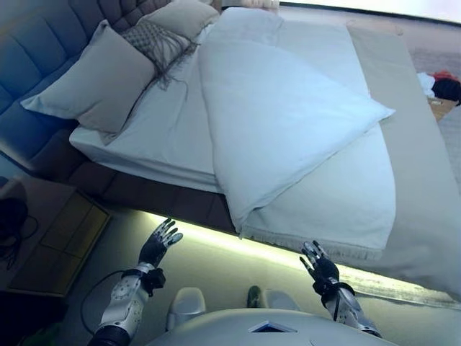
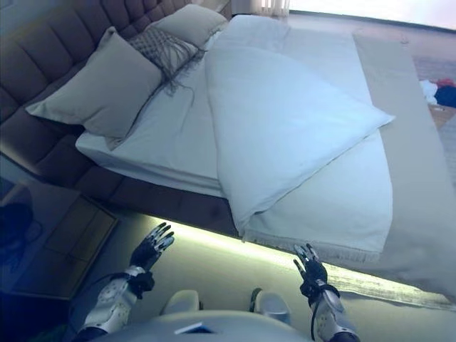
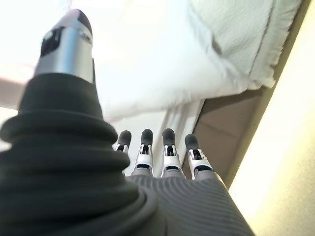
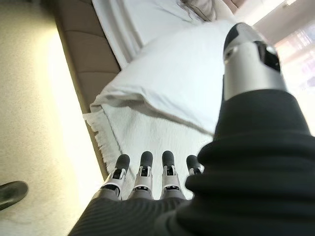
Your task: Make the bed neatly
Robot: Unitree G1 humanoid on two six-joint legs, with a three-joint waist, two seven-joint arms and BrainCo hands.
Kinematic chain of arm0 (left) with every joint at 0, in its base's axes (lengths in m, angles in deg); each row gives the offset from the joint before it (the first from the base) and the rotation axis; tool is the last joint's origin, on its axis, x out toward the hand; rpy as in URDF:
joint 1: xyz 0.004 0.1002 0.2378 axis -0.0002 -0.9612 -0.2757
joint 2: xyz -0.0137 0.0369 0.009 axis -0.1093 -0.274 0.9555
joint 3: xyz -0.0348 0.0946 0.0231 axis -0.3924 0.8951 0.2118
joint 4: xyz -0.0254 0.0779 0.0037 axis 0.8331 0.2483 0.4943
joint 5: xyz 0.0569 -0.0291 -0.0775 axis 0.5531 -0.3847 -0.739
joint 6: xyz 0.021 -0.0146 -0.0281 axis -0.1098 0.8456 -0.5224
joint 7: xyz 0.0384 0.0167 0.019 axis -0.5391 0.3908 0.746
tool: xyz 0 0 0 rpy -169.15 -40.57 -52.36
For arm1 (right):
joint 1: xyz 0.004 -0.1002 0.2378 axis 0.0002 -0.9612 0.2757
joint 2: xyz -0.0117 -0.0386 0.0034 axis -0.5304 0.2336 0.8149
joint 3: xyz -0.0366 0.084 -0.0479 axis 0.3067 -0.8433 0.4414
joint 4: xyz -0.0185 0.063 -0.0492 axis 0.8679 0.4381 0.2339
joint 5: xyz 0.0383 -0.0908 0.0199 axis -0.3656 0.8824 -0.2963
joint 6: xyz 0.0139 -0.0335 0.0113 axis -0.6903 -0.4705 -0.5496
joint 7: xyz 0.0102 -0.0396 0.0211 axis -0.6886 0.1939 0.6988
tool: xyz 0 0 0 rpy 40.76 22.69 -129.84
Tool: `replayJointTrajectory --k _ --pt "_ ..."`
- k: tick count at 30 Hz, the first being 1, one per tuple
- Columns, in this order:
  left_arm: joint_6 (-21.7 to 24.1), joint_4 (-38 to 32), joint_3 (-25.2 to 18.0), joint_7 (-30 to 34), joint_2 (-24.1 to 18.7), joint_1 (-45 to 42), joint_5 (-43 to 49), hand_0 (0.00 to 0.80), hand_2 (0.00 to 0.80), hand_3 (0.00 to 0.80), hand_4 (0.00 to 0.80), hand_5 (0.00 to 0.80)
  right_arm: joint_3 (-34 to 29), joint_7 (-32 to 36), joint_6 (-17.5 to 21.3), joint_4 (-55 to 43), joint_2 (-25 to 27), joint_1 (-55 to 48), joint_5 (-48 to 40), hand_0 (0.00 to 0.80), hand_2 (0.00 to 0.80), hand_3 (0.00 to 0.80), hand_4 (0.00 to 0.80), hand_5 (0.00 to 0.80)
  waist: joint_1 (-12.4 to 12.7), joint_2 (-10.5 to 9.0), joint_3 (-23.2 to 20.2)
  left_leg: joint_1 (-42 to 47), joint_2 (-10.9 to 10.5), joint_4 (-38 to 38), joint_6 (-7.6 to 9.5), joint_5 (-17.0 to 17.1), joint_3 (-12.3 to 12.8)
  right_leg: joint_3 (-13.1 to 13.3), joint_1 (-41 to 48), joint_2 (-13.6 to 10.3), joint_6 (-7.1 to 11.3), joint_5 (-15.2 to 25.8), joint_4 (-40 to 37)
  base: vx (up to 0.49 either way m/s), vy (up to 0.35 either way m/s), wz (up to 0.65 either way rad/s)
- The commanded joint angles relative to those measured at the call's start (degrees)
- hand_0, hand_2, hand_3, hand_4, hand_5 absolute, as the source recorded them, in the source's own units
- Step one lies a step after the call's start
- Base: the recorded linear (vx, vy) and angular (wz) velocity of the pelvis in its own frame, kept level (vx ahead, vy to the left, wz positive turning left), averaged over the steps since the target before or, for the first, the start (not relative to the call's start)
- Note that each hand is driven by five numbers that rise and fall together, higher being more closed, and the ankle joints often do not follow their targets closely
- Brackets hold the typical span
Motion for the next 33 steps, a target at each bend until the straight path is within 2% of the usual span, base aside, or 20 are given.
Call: replayJointTrajectory --k 1,3,5,8,11,13,14,15,16,17,19,22,24,26,28,30,31,33 --pt "2.1 -3.9 -1.6 -0.1 -0.8 1.5 0.3 0.000 0.000 0.000 0.000 0.000 0.2 -0.3 2.0 -7.0 0.3 -0.9 -1.7 0.000 0.000 0.000 0.000 0.000 1.6 1.13 2.1 0.1 1.4 -13.8 -1.83 13.5 -0.7 1.2 5.6 1.5 3.81 1.7 -4.0 0.253 0.093 0.16" --pt "2.4 -4.0 -1.7 -0.2 -0.4 0.4 0.5 0.000 0.000 0.000 0.000 0.000 1.0 0.1 2.6 -8.0 0.6 -1.6 -2.0 0.000 0.000 0.000 0.000 0.000 3.2 1.98 2.7 -2.6 1.3 -19.6 -3.19 16.9 -1.6 1.3 8.0 1.9 3.95 0.3 -4.4 0.324 0.067 0.12" --pt "2.4 -3.9 -2.3 0.3 -0.3 -0.8 0.7 0.000 0.000 0.000 0.000 0.000 1.4 0.5 2.8 -8.1 0.6 -1.8 -1.9 0.000 0.000 0.000 0.000 0.000 4.7 2.52 3.1 -4.6 0.8 -24.2 -3.59 18.5 -2.1 1.5 10.7 1.9 3.75 -1.5 -4.1 0.380 0.062 -0.12" --pt "2.0 -3.8 -3.2 1.6 -0.5 -2.5 0.8 0.000 0.000 0.000 0.000 0.000 1.5 1.1 2.7 -7.3 0.3 -2.0 -1.6 0.000 0.000 0.000 0.000 0.000 6.3 3.37 2.7 -7.7 -0.3 -26.1 -3.76 18.4 -1.9 1.6 13.8 1.7 3.65 -4.3 -3.2 0.407 0.084 -0.35" --pt "1.8 -3.9 -4.0 2.5 -0.7 -3.2 0.5 0.000 0.000 0.000 0.000 0.000 1.8 1.6 2.3 -6.3 -0.1 -2.3 -1.0 0.000 0.000 0.000 0.000 0.000 7.1 4.22 2.1 -9.5 -0.4 -26.1 -3.79 18.0 -1.9 2.2 16.2 1.2 3.88 -6.6 -2.2 0.438 0.134 -0.35" --pt "1.6 -3.7 -3.9 2.0 -1.2 -1.9 -0.1 0.000 0.000 0.000 0.000 0.000 2.8 1.6 2.6 -5.0 -0.6 -1.4 -0.6 0.000 0.000 0.000 0.000 0.000 7.2 4.31 1.7 -8.0 -0.4 -25.9 -2.80 15.0 -1.3 2.3 16.9 -0.8 5.08 -7.8 -0.7 0.458 0.206 0.03" --pt "1.5 -3.6 -3.8 1.7 -1.4 -1.4 -0.1 0.000 0.000 0.000 0.000 0.000 3.0 1.3 2.8 -4.5 -0.9 -1.2 -0.5 0.000 0.000 0.000 0.000 0.000 7.2 4.39 1.6 -7.5 -0.5 -25.4 -2.57 14.6 -1.1 2.1 17.0 -1.6 5.52 -8.3 0.3 0.471 0.263 -0.24" --pt "1.2 -2.9 -3.4 1.2 -1.7 -0.5 -0.1 0.000 0.000 0.000 0.000 0.000 3.0 0.2 2.4 -4.3 -1.6 -1.1 -0.1 0.000 0.000 0.000 0.000 0.000 7.1 4.31 1.5 -7.0 -1.1 -23.3 -1.91 14.1 -0.9 1.7 17.5 -3.5 6.50 -8.3 2.3 0.455 0.266 -0.29" --pt "1.2 -2.7 -3.3 1.2 -1.8 0.0 0.2 0.000 0.000 0.000 0.000 0.000 2.9 -0.5 2.2 -4.8 -2.0 -1.4 -0.1 0.000 0.000 0.000 0.000 0.000 7.1 3.99 1.3 -7.1 -1.9 -21.8 -1.35 13.6 -0.9 1.5 17.8 -4.7 7.28 -7.1 3.6 0.485 0.290 -0.22" --pt "0.9 -3.5 -3.0 1.4 -2.1 0.4 0.3 0.000 0.000 0.000 0.000 0.000 3.0 -1.0 2.2 -6.1 -2.5 -2.1 0.2 0.000 0.000 0.000 0.000 0.000 7.2 3.25 0.7 -7.2 -3.4 -20.5 -0.06 12.7 -0.7 1.1 17.6 -6.8 8.52 -3.9 6.0 0.390 0.242 -0.31" --pt "0.5 -5.1 -2.1 0.9 -2.7 0.4 0.2 0.000 0.000 0.000 0.000 0.000 4.0 -1.8 3.1 -8.1 -3.1 -3.6 1.2 0.000 0.000 0.000 0.000 0.000 7.4 2.54 -0.4 -6.5 -6.0 -19.4 2.27 11.1 -0.2 0.7 15.9 -9.9 9.21 2.0 11.4 0.399 0.284 -0.59" --pt "0.5 -5.3 -0.8 0.2 -3.4 1.4 0.5 0.000 0.000 0.000 0.000 0.000 4.3 -2.8 4.1 -10.0 -4.0 -4.5 2.3 0.000 0.000 0.000 0.000 0.000 7.1 2.85 -1.3 -6.0 -8.5 -18.5 4.55 9.4 0.5 1.1 14.2 -12.4 8.78 6.2 18.7 0.352 0.310 -0.29" --pt "1.0 -4.4 0.3 -0.5 -3.5 2.2 0.8 0.000 0.000 0.000 0.000 0.000 4.3 -3.2 5.0 -10.3 -4.4 -5.0 2.3 0.000 0.000 0.000 0.000 0.000 6.7 3.37 -1.7 -5.2 -10.3 -17.5 6.42 7.6 0.4 1.5 11.0 -13.8 8.73 9.0 27.7 0.276 0.301 -0.12" --pt "0.6 -4.0 0.3 -0.8 -3.6 2.5 1.0 0.000 0.000 0.000 0.000 0.000 4.2 -4.5 4.9 -10.7 -4.5 -5.4 2.1 0.000 0.000 0.000 0.000 0.000 6.0 3.35 -1.3 -3.6 -11.6 -16.0 7.40 6.0 1.0 1.8 7.1 -14.8 8.63 10.5 34.2 0.234 0.242 0.04" --pt "0.4 -4.7 0.2 -1.5 -3.5 2.2 0.9 0.000 0.000 0.000 0.000 0.000 4.5 -4.1 5.3 -10.6 -4.2 -5.4 1.9 0.000 0.000 0.000 0.000 0.000 5.8 3.45 -1.0 -2.1 -11.4 -15.1 7.67 4.7 2.1 0.5 4.5 -14.9 7.48 10.2 32.0 0.216 0.113 0.15" --pt "0.7 -5.5 0.5 -2.7 -3.4 1.6 0.8 0.000 0.000 0.000 0.000 0.000 4.5 -3.4 5.6 -10.2 -3.6 -4.9 1.6 0.000 0.000 0.000 0.000 0.000 5.5 3.57 -0.5 -0.8 -11.0 -14.6 7.47 3.9 2.7 -1.2 2.6 -13.6 6.49 8.7 26.0 0.175 -0.022 0.06" --pt "1.1 -5.8 0.6 -3.9 -3.4 1.4 1.3 0.000 0.000 0.000 0.000 0.000 4.3 -2.8 5.5 -9.5 -3.0 -3.8 1.2 0.000 0.000 0.000 0.000 0.000 5.2 3.71 0.0 0.4 -10.6 -14.8 7.14 3.4 2.8 -2.0 0.7 -12.7 6.05 7.7 21.3 0.165 -0.076 -0.06" --pt "2.2 -5.2 0.8 -5.4 -3.4 1.6 1.3 0.000 0.000 0.000 0.000 0.000 4.1 -1.7 4.6 -8.5 -2.0 -1.9 1.0 0.000 0.000 0.000 0.000 0.000 4.3 3.36 1.1 3.2 -10.3 -15.3 6.61 1.8 2.6 -2.6 -2.1 -11.4 6.33 8.6 12.0 0.186 -0.114 -0.22"
